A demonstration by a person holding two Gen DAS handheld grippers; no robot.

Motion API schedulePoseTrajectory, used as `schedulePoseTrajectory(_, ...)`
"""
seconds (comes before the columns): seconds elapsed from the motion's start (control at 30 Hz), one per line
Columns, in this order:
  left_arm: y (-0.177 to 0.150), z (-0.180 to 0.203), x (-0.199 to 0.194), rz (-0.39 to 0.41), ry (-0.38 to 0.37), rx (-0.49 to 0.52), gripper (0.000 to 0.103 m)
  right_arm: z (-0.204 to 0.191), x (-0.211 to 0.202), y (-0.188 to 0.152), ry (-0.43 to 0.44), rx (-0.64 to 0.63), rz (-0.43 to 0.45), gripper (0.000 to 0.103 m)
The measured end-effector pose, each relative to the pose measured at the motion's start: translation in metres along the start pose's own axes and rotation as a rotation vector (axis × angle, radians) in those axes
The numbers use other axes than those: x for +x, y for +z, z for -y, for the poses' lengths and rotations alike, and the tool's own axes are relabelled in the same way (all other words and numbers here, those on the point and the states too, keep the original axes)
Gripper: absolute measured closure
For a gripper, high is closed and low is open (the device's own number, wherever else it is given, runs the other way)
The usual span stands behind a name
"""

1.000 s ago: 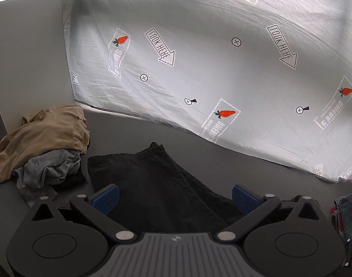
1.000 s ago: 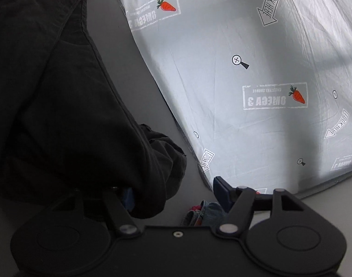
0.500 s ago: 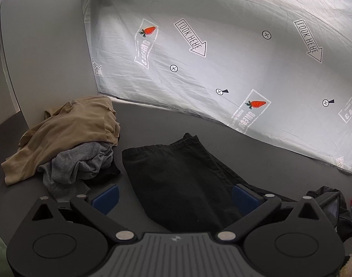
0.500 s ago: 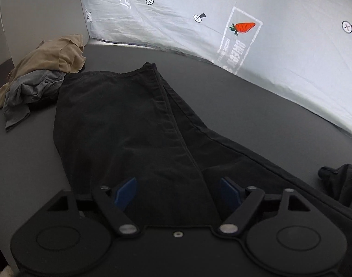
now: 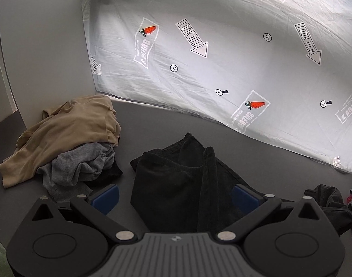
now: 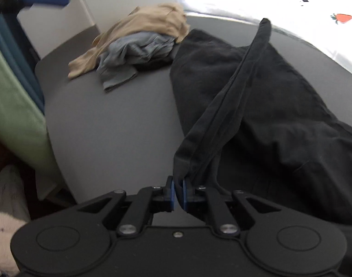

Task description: Fold clothes

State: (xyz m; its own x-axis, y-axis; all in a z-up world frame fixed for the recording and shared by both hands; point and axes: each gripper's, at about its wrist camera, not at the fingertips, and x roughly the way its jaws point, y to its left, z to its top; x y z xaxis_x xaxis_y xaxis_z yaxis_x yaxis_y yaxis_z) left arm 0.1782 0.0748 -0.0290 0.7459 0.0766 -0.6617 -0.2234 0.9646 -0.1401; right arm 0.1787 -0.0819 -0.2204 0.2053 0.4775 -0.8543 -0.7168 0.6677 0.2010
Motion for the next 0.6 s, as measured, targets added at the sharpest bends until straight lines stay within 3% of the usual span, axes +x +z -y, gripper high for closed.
schedulePoseTrajectory(0.07, 0.0, 0.015, 0.001, 0.005, -0.036, 0.026, 0.0, -0.001, -0.013, -0.015, 0.012, 0.024, -0.006, 0.083)
schedulePoseTrajectory(0.13, -0.001, 0.028, 0.002, 0.007, -0.066, 0.049, 0.0, 0.022, -0.044, -0.019, 0.02, 0.143, 0.076, 0.077)
schedulePoseTrajectory(0.17, -0.003, 0.037, 0.004, 0.007, -0.083, 0.061, 0.0, 0.035, -0.062, -0.02, -0.007, 0.199, 0.132, 0.055)
schedulePoseTrajectory(0.2, -0.004, 0.043, 0.006, 0.004, -0.094, 0.068, 0.0, 0.05, -0.085, -0.022, -0.05, 0.26, 0.198, 0.044)
schedulePoseTrajectory(0.3, -0.008, 0.065, 0.013, -0.012, -0.132, 0.084, 0.0, 0.1, -0.155, -0.035, -0.193, 0.45, 0.396, 0.043)
schedulePoseTrajectory(0.37, -0.011, 0.077, 0.014, -0.016, -0.157, 0.104, 0.0, 0.129, -0.188, -0.051, -0.311, 0.551, 0.474, 0.038)
schedulePoseTrajectory(0.47, -0.017, 0.099, 0.014, -0.008, -0.179, 0.158, 0.0, 0.163, -0.216, -0.077, -0.486, 0.65, 0.512, 0.031)
schedulePoseTrajectory(0.6, -0.022, 0.117, 0.02, -0.031, -0.202, 0.194, 0.0, 0.192, -0.213, -0.103, -0.634, 0.72, 0.408, 0.03)
